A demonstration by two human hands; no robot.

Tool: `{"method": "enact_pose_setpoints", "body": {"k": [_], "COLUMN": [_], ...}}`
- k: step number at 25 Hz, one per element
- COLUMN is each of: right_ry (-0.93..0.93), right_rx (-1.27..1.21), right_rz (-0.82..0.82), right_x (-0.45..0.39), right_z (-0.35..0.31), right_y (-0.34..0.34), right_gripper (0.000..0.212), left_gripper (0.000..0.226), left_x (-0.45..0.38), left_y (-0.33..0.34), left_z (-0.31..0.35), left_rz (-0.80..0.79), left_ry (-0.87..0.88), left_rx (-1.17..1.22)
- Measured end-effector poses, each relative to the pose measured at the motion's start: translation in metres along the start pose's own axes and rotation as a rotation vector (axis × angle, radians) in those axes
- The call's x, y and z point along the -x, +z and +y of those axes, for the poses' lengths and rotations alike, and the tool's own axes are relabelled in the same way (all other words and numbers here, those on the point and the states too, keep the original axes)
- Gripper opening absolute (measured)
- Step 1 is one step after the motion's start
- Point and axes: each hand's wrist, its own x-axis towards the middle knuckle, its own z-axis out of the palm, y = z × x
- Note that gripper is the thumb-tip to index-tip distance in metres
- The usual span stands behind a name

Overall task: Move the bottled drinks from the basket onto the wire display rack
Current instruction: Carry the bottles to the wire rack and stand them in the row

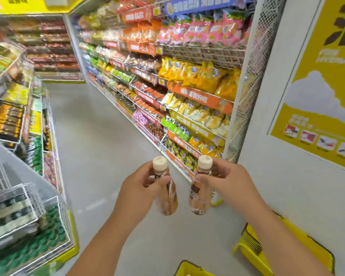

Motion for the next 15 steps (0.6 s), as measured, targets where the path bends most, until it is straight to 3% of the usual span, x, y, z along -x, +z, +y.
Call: {"method": "enact_pose_setpoints", "body": {"k": [9,15], "right_ry": [-0.112,-0.179], "right_rx": [-0.065,-0.084], "right_rz": [-0.325,-0.459], "right_x": [-0.022,-0.019], "right_z": [-0.078,-0.135], "right_y": [0.141,0.280], "right_gripper": [0.030,0.027], "left_gripper": [0.028,0.028], "left_x": [0.052,0.090], "left_y": [-0.152,-0.290], "left_z": [0.018,0.000], "left_rz": [0.352,0.495], "left_ry": [-0.025,-0.051], "left_rx": [-0.071,-0.088]}}
